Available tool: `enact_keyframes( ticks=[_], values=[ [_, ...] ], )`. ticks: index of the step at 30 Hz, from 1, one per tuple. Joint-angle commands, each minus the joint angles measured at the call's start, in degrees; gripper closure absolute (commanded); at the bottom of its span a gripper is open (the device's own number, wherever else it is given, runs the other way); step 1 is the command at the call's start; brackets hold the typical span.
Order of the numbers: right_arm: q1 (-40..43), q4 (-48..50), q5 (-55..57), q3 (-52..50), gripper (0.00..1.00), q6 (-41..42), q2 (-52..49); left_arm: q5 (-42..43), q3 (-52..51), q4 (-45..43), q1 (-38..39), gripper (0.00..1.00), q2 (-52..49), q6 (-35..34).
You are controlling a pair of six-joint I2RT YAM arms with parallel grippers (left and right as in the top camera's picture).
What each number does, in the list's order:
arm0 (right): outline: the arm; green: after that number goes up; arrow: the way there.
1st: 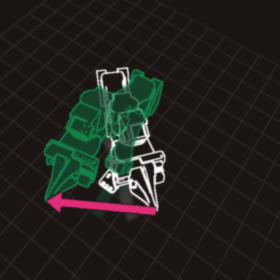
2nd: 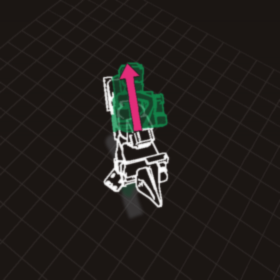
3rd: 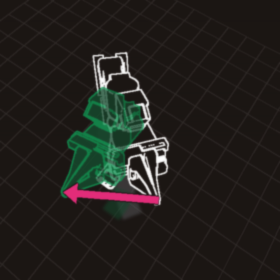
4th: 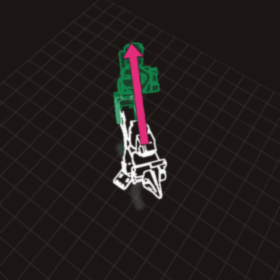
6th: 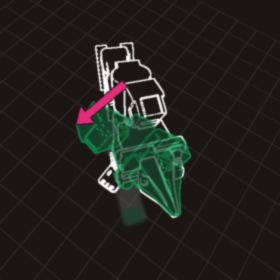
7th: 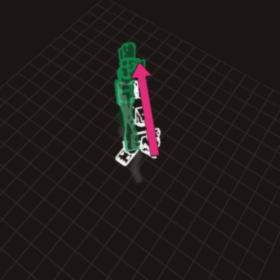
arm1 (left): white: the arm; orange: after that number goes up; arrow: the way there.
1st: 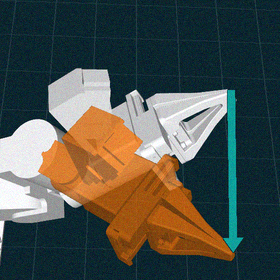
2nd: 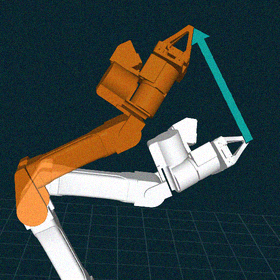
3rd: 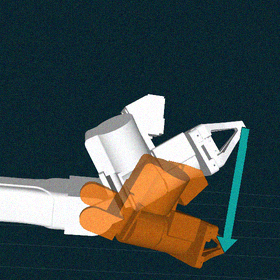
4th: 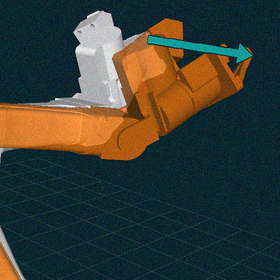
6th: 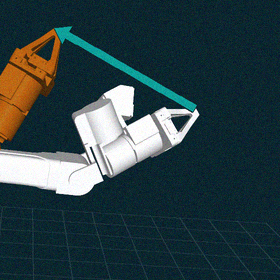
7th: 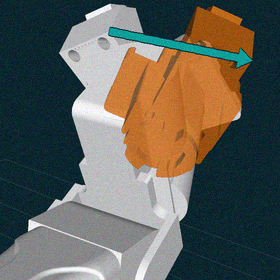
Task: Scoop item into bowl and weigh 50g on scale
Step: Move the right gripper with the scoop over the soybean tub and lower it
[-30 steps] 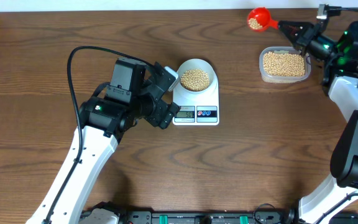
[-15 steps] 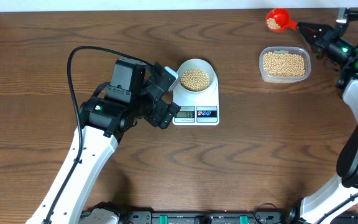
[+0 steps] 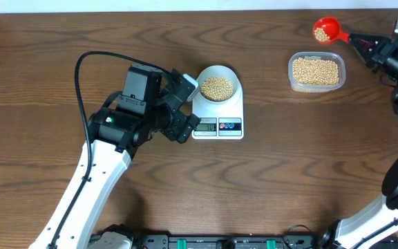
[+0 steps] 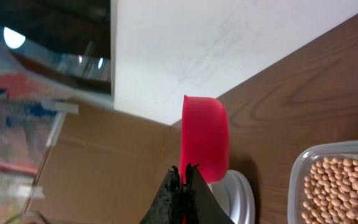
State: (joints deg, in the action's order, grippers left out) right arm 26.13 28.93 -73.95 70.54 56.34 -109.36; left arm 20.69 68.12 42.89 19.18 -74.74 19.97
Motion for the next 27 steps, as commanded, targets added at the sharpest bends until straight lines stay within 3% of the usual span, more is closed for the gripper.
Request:
enact_keyframes(
  ticks=[1, 6, 13, 27],
  values=[
    [0.7, -0.02, -6.16, -0.11, 0.98, -5.09, -0.46, 0.31, -0.22, -0.09, -0.2, 0.16, 0.26, 0.79],
    [0.9, -0.02, -9.62, -0.11, 0.98, -12.0, -0.46, 0.31, -0.22, -0.09, -0.2, 0.16, 0.26, 0.79],
    [1.46, -0.04, -8.83, -0.11, 0.98, -13.33, -0.46, 0.31, -0.22, -0.09, -0.2, 0.15, 0.26, 0.79],
    [1.64, -0.44, -1.6, -0.11, 0.98, -2.82, -0.13, 0.31, -0.22, -0.09, -0.2, 0.16, 0.26, 0.79]
  ],
)
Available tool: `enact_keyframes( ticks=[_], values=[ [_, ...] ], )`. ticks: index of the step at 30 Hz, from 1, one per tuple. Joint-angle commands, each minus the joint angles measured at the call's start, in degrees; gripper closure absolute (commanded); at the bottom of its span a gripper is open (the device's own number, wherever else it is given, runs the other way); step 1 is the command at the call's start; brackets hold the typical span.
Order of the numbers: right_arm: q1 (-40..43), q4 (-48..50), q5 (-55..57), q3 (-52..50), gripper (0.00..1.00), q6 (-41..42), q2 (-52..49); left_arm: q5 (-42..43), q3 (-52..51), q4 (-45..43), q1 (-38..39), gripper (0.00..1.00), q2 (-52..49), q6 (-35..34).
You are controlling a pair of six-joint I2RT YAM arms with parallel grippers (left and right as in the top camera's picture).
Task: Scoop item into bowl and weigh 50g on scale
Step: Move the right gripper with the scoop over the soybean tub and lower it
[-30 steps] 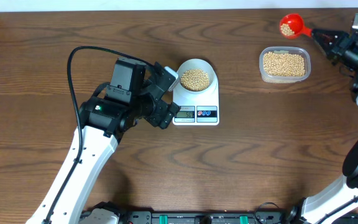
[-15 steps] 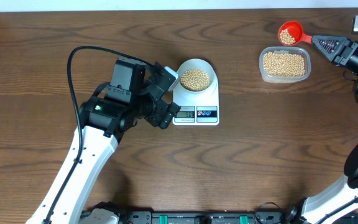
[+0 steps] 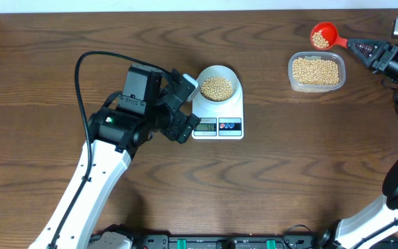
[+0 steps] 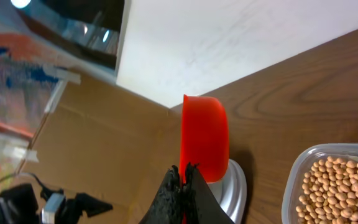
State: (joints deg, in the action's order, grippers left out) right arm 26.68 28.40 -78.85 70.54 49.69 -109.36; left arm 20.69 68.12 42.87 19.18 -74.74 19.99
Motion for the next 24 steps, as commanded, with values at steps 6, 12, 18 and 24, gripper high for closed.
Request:
enact_keyframes(
  ticks=[6, 12, 18, 24],
  values=[
    [1.03, -0.13, 9.66, -0.11, 0.98, 5.55, 1.22, 0.31, -0.22, -0.07, -0.2, 0.16, 0.26, 0.76],
    [1.03, -0.17, 14.95, -0.11, 0.98, 7.61, 2.82, 0.31, -0.22, -0.07, -0.2, 0.16, 0.26, 0.76],
    [1.01, -0.79, 17.55, -0.09, 0.98, 10.12, 2.99, 0.31, -0.22, -0.07, -0.2, 0.16, 0.26, 0.76],
    [0.74, -1.25, 21.09, -0.09, 0.98, 11.8, 3.19, 0.31, -0.22, -0.07, -0.2, 0.16, 0.26, 0.76]
  ],
)
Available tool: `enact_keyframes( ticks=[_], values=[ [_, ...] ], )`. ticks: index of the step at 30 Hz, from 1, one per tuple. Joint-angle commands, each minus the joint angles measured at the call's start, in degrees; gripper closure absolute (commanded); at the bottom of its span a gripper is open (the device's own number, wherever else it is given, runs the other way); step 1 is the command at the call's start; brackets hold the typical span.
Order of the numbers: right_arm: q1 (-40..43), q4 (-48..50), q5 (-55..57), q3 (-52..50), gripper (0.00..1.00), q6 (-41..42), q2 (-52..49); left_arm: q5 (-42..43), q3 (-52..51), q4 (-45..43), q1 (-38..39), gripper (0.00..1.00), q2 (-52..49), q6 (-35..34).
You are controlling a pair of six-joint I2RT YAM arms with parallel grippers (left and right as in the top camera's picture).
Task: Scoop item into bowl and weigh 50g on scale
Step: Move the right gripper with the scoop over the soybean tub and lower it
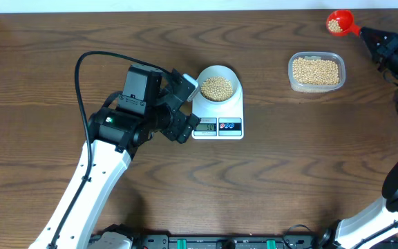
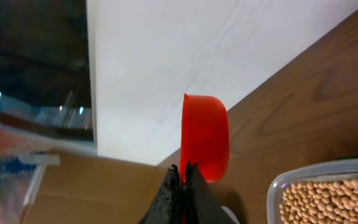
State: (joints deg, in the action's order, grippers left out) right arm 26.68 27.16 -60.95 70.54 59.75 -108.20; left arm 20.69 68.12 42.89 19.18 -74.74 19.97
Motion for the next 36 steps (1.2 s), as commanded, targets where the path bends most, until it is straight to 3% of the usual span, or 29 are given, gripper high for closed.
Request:
enact_keyframes(
  ticks=[1, 8, 16, 29, 36],
  values=[
    [0.61, -0.2, 3.89, -0.09, 0.98, 2.01, 2.16, 0.31, -0.22, -0.09, -0.2, 0.16, 0.26, 0.79],
    [-1.05, -5.75, 12.81, -0.09, 0.98, 0.26, 5.07, 0.31, -0.22, -0.09, -0.2, 0.16, 0.26, 0.79],
    [-2.08, -13.66, 14.82, -0.09, 0.99, -2.19, 8.02, 0.31, -0.22, -0.09, -0.2, 0.16, 0.26, 0.79],
    [-4.24, -32.5, 21.81, -0.07, 0.99, -16.22, 17.33, 0.31, -0.22, -0.09, -0.2, 0.16, 0.26, 0.79],
    [-4.35, -39.67, 21.79, -0.07, 0.98, -19.45, 18.86, 0.31, -0.22, -0.09, -0.2, 0.16, 0.26, 0.79]
  ],
)
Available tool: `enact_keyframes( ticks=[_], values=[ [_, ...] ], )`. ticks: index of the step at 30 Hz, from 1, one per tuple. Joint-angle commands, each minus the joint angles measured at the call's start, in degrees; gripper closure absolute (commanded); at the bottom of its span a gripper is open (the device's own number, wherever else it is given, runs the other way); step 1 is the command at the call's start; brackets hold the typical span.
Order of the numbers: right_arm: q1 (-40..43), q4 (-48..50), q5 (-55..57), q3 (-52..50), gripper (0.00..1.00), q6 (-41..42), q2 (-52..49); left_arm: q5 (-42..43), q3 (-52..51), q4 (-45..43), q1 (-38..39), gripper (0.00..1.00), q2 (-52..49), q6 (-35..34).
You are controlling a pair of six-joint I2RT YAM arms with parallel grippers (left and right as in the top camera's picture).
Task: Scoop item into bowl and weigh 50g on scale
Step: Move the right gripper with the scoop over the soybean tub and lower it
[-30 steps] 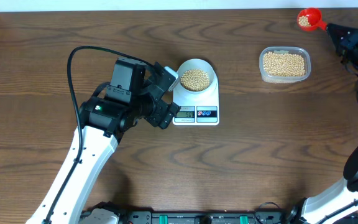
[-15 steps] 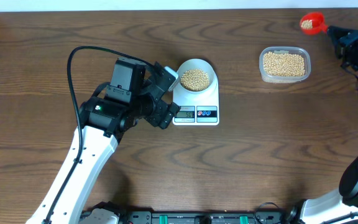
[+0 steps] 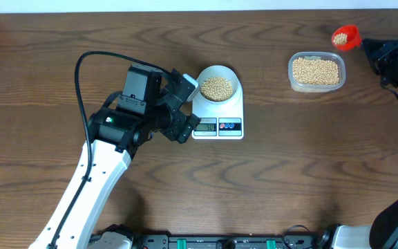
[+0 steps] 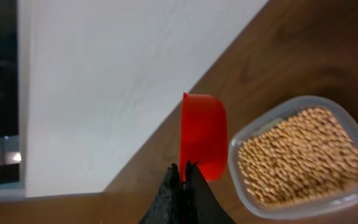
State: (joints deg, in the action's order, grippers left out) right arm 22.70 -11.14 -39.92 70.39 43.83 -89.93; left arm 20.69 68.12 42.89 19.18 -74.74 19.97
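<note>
A red scoop point(image 3: 345, 37) with a few beans in it is held above the table's far right, just right of and behind the clear tub of beans point(image 3: 316, 71). My right gripper point(image 3: 369, 45) is shut on the scoop's handle; in the right wrist view the red scoop point(image 4: 203, 140) shows side-on beside the bean tub point(image 4: 300, 157), with the right gripper point(image 4: 183, 169) clamped below it. A white bowl point(image 3: 218, 84) of beans stands on the white scale point(image 3: 218, 124). My left gripper point(image 3: 183, 86) rests at the scale's left side; its jaws do not show.
The table's back edge point(image 3: 185, 12) and a white wall run behind the scoop. The left arm and its black cable point(image 3: 81, 69) occupy the left middle of the table.
The scoop, still held by my right gripper, has shifted a little toward the front, from the table's back edge to just behind the tub's right end. The left arm has not moved.
My right gripper held the bean-loaded scoop behind the tub's right side. It then sat slightly lower and left, close to the tub's back rim. Later it was at the table's back edge, farther right. Now it hangs by the tub's right rear corner. Bowl and scale unchanged.
</note>
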Motion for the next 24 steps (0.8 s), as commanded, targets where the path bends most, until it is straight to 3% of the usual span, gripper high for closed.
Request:
enact_keyframes(
  ticks=[1, 24],
  values=[
    [-0.46, -2.08, 0.83, 0.09, 0.98, -3.91, 0.59, 0.33, -0.22, -0.09, -0.2, 0.15, 0.26, 0.79],
    [-5.92, -9.44, 14.34, 0.07, 0.99, -10.78, 0.57, 0.31, -0.22, -0.09, -0.2, 0.16, 0.26, 0.79]
  ],
)
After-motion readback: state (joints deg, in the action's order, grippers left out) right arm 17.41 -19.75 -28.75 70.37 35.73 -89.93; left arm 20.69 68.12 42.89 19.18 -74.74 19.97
